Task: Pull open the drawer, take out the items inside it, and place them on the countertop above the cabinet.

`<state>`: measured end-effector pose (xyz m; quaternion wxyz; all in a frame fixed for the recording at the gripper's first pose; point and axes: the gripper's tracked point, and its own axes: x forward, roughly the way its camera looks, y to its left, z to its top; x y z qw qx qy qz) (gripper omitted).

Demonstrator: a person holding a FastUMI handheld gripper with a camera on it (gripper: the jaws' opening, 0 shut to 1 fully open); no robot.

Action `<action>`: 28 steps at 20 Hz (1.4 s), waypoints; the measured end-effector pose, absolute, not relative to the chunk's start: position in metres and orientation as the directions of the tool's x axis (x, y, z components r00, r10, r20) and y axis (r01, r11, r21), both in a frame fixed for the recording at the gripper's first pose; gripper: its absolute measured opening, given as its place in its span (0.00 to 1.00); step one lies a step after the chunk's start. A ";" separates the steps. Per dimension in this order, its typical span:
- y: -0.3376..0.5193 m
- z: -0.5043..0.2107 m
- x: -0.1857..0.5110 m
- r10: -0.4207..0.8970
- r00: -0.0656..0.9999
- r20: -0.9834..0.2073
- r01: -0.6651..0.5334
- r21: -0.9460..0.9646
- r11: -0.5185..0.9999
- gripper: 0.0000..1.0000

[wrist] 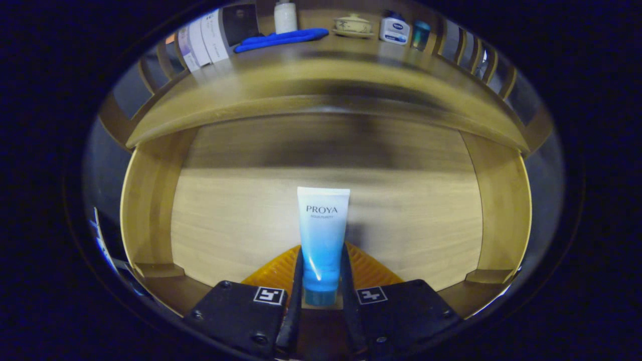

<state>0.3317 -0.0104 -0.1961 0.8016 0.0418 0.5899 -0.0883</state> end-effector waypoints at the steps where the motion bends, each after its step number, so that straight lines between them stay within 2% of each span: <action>1: -0.009 -0.192 0.333 -0.088 0.298 -0.951 0.188 -0.032 0.982 0.39; 11: -0.001 -0.116 0.347 -0.090 0.445 -0.891 0.135 -0.033 0.990 0.38; 18: -0.008 -0.083 0.381 -0.115 0.516 -0.849 0.172 -0.028 0.985 0.38; 28: -0.038 -0.057 0.453 -0.188 0.551 -0.813 0.272 -0.037 0.961 0.38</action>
